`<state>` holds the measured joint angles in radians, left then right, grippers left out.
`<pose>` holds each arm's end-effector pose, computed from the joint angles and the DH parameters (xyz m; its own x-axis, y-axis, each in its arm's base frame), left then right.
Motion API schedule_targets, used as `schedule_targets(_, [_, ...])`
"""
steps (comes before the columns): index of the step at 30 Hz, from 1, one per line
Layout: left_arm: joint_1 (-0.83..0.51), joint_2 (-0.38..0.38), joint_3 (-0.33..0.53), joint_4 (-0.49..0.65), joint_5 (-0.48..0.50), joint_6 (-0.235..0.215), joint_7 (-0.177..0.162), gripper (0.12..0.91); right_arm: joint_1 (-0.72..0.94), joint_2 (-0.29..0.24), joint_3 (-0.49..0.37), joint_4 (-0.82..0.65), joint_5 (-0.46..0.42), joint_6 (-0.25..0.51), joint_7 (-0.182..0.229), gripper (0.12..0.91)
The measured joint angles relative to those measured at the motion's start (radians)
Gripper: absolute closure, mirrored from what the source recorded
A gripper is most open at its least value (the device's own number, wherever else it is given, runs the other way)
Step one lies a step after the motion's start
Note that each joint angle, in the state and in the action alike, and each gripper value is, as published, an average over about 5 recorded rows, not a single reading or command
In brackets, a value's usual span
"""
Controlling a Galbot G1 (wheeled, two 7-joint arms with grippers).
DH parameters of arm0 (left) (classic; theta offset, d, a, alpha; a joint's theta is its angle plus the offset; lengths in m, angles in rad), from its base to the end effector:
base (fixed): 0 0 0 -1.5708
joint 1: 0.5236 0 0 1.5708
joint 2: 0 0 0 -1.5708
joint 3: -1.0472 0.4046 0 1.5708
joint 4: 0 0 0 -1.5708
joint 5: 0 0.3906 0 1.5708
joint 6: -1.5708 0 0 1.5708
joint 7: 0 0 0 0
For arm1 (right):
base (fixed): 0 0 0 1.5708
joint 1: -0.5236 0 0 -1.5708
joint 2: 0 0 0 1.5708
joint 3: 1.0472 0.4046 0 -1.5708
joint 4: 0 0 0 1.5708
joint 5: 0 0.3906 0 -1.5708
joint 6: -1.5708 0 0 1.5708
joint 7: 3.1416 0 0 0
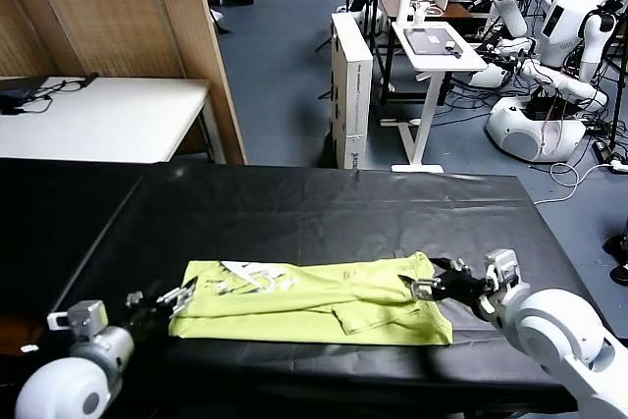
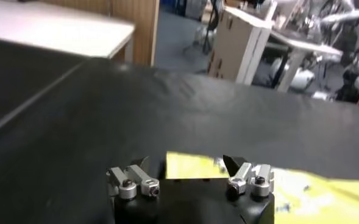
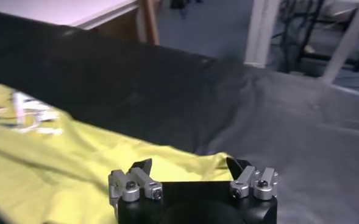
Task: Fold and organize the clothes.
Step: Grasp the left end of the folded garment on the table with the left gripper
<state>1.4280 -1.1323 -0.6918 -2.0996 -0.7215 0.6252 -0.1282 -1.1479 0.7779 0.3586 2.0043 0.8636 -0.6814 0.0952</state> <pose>0.2477 0.1392 -0.2758 -0.8863 0.0931 0.4536 0.0088 0.9828 -0.1845 0.3267 -0.1305 -0.2444 -0.7708 -0.3126 0.5551 -0.3413 0.9384 0.0545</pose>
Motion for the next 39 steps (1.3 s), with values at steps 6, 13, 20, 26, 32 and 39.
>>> schedule_targets(6, [-0.060, -0.006, 0.034, 0.081, 0.010, -0.010, 0.020, 0.123, 0.027, 0.052, -0.011, -0.058, -0.021, 0.023, -0.002, 0.118])
schedule_targets(13, [-0.097, -0.020, 0.057, 0.147, 0.018, -0.010, 0.021, 0.123, 0.044, 0.088, -0.028, -0.111, -0.039, 0.030, -0.005, 0.118])
schedule_targets(20, [-0.097, -0.028, 0.060, 0.179, 0.023, -0.012, 0.021, 0.124, 0.039, 0.099, -0.031, -0.121, -0.044, 0.030, -0.006, 0.118])
schedule_targets(26, [-0.099, -0.029, 0.059, 0.195, 0.022, -0.021, 0.022, 0.193, 0.025, 0.103, -0.027, -0.123, -0.054, 0.030, -0.014, 0.155])
schedule_targets(32, [-0.099, -0.034, 0.061, 0.195, 0.020, -0.032, 0.021, 0.512, 0.015, 0.105, -0.022, -0.118, -0.068, 0.043, -0.031, 0.395])
schedule_targets(39, [-0.098, -0.034, 0.055, 0.194, 0.019, -0.038, 0.018, 0.869, 0.005, 0.121, -0.008, -0.124, -0.071, 0.070, -0.011, 0.820])
